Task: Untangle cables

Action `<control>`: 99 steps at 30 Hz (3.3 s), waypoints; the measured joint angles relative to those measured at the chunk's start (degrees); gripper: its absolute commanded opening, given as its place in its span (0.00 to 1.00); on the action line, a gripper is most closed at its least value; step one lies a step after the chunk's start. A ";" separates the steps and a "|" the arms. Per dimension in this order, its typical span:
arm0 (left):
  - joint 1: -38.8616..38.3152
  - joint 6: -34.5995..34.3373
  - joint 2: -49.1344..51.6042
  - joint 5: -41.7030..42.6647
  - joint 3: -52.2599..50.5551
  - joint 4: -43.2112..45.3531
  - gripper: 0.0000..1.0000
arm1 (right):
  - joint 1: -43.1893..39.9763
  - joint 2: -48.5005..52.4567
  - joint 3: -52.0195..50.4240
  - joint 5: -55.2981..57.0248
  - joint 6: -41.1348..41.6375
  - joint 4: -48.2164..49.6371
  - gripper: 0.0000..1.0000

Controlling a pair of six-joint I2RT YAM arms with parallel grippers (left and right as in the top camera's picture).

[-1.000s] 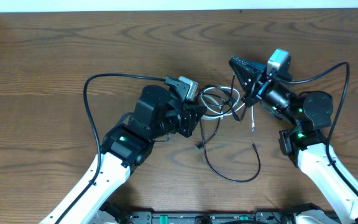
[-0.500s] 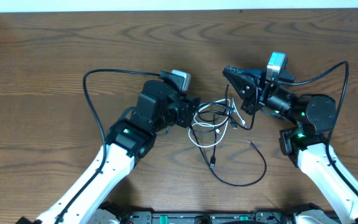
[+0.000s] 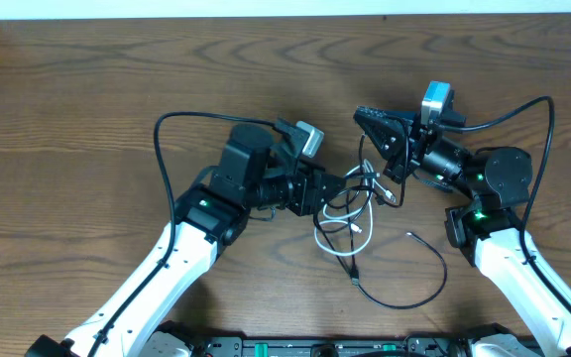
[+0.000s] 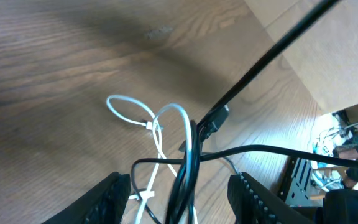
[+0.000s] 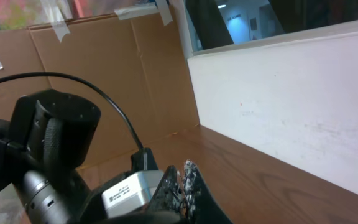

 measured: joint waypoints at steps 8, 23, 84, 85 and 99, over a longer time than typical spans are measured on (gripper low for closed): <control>0.90 -1.29 0.00 0.98 0.00 -6.40 0.49 | 0.00 0.00 -0.02 0.04 0.00 -0.31 0.01; 0.90 -1.86 5.99 1.88 0.00 -6.19 0.10 | 0.00 0.00 0.00 0.15 0.00 -0.35 0.01; 0.72 -7.52 -3.93 15.74 0.00 7.48 0.08 | 0.79 -0.46 0.52 10.91 -32.26 -47.91 0.01; 0.72 -7.61 -3.93 15.58 0.00 7.26 0.07 | 1.01 -0.48 0.52 13.70 -30.80 -47.95 0.01; 0.70 -3.13 -4.26 -23.30 0.17 -13.66 0.07 | 0.63 -0.57 0.55 59.93 -5.33 -63.76 0.01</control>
